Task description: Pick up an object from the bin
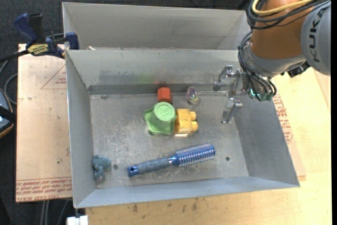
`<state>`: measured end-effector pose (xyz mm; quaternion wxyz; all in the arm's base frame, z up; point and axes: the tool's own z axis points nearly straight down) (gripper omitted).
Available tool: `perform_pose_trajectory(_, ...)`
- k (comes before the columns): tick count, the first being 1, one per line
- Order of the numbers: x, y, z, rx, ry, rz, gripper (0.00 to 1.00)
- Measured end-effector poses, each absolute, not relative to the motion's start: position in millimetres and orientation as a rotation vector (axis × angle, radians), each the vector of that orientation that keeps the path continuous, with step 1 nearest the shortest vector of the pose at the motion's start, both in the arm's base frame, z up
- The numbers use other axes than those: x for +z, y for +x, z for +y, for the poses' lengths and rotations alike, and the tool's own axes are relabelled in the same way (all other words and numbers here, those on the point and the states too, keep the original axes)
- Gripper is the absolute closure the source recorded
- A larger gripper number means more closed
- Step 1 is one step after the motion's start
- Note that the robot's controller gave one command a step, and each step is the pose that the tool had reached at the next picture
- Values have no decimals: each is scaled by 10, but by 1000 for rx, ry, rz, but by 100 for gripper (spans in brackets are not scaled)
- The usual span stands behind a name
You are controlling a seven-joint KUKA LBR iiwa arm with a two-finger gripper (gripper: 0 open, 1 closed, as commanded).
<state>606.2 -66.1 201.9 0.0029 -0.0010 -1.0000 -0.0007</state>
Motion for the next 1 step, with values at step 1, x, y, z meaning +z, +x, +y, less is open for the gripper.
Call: perform_pose_trajectory(1,1498,5408,-322,-5,58,-3132,0)
